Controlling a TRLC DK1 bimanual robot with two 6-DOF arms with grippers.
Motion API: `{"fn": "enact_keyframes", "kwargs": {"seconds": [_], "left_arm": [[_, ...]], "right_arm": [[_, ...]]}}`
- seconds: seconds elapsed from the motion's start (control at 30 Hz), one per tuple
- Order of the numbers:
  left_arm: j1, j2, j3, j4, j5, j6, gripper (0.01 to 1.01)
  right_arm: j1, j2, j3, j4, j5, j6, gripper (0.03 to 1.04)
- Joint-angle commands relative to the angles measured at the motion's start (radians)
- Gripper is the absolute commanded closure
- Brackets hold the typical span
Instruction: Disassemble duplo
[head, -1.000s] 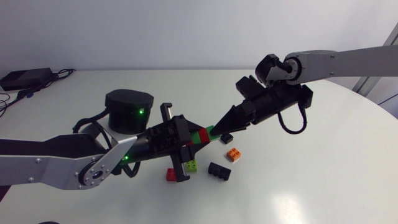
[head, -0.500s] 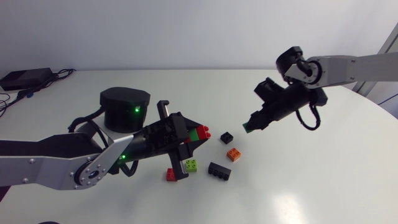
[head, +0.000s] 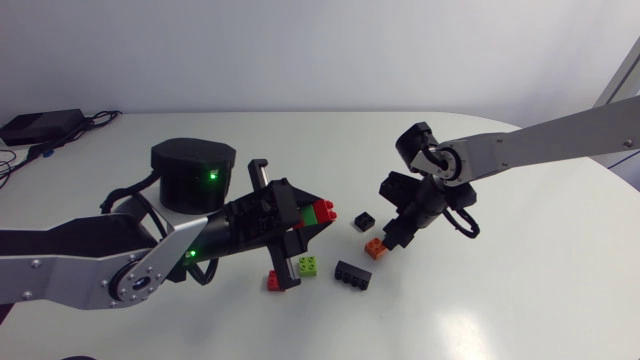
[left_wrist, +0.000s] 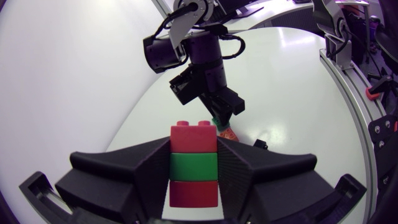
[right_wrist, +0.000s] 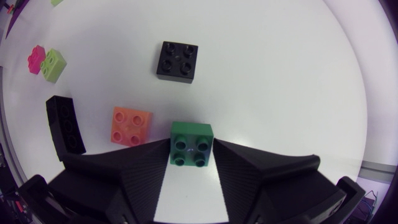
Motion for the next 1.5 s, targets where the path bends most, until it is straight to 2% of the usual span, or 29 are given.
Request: {"fn": "enact_keyframes", "kwargs": {"seconds": [0.0,0.07,0.13,0.2,0.37,0.47,0.57,0.73,1.03,1.37,1.47], "left_arm": [[-0.01,-0.015,-0.021,-0.004,-0.008,0.0,0.715],[-0.01,-0.017,-0.021,-0.004,-0.01,0.0,0.715],[-0.01,-0.017,-0.021,-0.002,-0.011,-0.001,0.715],[-0.01,-0.017,-0.022,0.003,-0.011,-0.001,0.715],[-0.011,-0.004,-0.019,0.018,-0.013,-0.003,0.713],[-0.025,0.01,-0.014,0.03,-0.02,-0.001,0.713],[-0.037,0.019,-0.007,0.044,-0.033,-0.001,0.713],[-0.053,0.039,0.015,0.055,-0.048,-0.003,0.713],[-0.066,0.076,0.058,0.065,-0.06,-0.006,0.713],[-0.083,0.083,0.084,0.07,-0.073,-0.003,0.713],[-0.088,0.083,0.085,0.07,-0.08,-0.001,0.713]], "right_arm": [[-0.009,0.015,-0.015,-0.007,-0.018,0.004,0.13],[-0.012,-0.002,-0.009,-0.016,-0.038,0.015,0.07],[-0.027,-0.037,0.003,-0.031,-0.08,0.035,0.07],[-0.061,-0.091,0.029,-0.07,-0.221,0.056,0.07],[-0.179,-0.138,0.14,-0.24,-0.698,0.078,0.07],[-0.199,-0.132,0.183,-0.318,-0.873,0.074,0.07],[-0.184,-0.128,0.2,-0.361,-0.954,0.076,0.09],[-0.129,-0.119,0.203,-0.378,-0.982,0.081,0.1],[-0.05,-0.103,0.186,-0.349,-0.995,0.104,0.1],[-0.021,-0.086,0.145,-0.326,-0.994,0.102,0.1],[-0.013,-0.083,0.134,-0.315,-0.995,0.102,0.16]]}}
